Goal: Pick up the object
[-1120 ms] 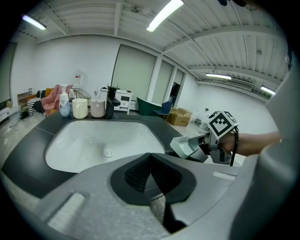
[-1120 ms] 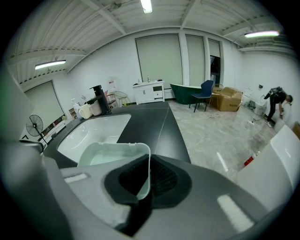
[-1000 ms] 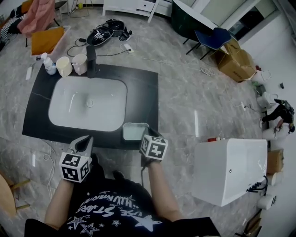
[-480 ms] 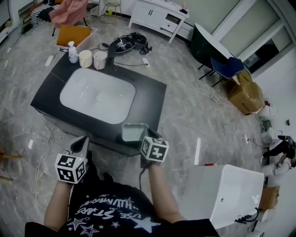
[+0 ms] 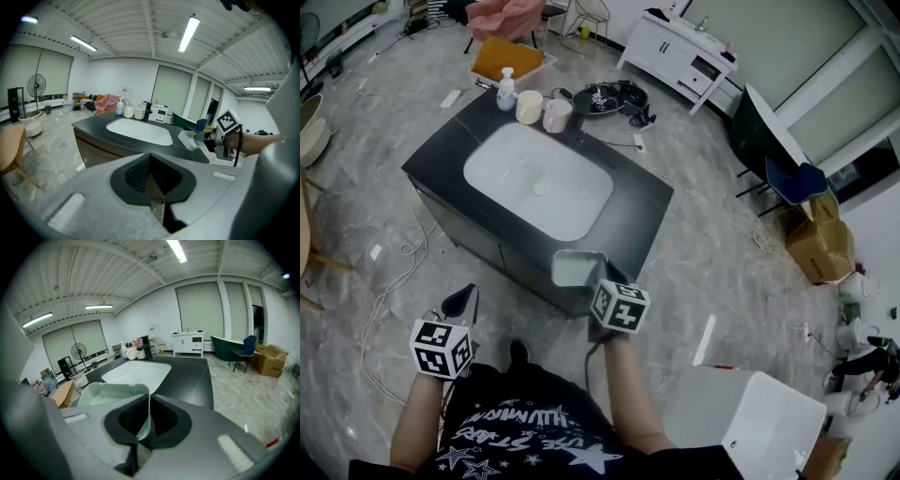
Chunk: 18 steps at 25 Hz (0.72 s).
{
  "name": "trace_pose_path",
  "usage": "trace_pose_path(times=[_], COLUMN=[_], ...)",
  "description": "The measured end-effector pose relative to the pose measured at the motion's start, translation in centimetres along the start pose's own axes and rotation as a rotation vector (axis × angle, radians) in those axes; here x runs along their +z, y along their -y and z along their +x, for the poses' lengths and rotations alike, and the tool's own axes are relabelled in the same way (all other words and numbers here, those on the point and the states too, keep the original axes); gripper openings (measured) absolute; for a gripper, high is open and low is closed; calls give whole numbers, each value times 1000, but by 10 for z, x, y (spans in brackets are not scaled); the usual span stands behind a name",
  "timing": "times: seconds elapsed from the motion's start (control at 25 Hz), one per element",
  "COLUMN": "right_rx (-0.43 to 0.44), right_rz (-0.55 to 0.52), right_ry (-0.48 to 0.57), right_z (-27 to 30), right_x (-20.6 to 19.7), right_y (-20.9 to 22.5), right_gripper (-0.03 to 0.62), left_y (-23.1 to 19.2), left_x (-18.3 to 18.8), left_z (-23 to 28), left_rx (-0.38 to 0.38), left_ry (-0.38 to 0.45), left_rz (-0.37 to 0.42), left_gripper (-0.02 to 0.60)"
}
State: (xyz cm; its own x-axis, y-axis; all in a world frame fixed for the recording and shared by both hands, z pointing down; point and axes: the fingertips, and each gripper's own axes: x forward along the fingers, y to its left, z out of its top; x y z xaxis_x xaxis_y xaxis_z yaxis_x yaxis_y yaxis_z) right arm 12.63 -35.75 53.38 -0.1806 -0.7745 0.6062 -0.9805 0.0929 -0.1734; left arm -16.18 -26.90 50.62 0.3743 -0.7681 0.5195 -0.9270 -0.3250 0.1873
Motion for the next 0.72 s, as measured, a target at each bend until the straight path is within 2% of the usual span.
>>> trace_pose_path(times=[0.4, 0.72], right_rx=[52, 109], right_rz=[-87, -150], right_ry=[6, -4], right_z=[-32, -80], right_x=[-26, -58], right_y=[-64, -99], right_gripper=[11, 11], left_y=[-14, 2], left_x=[-43, -77], left_z=[-77, -137], left_rx=[76, 101], left_ry=[26, 52], left_rz=[-84, -110], left_gripper=[8, 8])
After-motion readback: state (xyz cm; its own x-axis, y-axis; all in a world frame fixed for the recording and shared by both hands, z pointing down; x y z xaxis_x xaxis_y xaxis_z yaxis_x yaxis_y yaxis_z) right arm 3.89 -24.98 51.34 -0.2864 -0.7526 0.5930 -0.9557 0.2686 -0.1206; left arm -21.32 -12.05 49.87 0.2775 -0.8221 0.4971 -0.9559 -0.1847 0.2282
